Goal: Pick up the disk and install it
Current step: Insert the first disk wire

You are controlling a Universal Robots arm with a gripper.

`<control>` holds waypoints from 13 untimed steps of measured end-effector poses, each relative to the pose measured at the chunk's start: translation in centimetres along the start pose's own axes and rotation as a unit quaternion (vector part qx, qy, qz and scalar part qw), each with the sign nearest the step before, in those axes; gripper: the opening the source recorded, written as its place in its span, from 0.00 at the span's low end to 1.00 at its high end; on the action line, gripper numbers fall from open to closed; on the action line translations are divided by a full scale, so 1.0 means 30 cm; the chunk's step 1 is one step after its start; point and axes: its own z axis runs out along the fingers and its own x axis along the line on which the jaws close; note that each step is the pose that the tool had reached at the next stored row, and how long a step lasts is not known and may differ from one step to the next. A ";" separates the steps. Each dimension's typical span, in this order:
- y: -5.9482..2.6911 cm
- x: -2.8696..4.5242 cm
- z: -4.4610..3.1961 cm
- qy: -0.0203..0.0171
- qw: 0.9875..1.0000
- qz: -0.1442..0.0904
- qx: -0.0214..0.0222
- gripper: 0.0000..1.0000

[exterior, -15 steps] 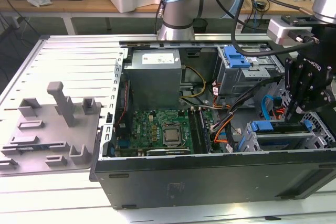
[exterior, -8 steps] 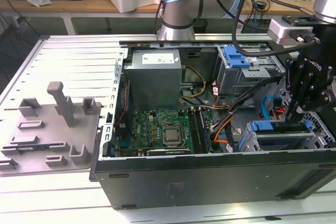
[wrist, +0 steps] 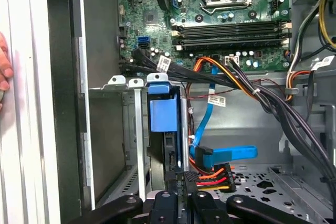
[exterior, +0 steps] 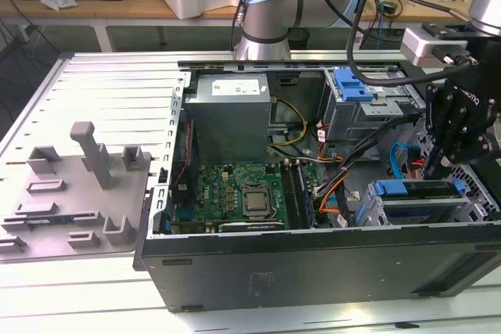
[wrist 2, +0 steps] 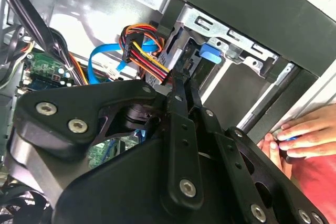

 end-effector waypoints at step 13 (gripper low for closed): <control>-0.006 0.009 0.001 -0.008 1.000 0.000 0.000 0.17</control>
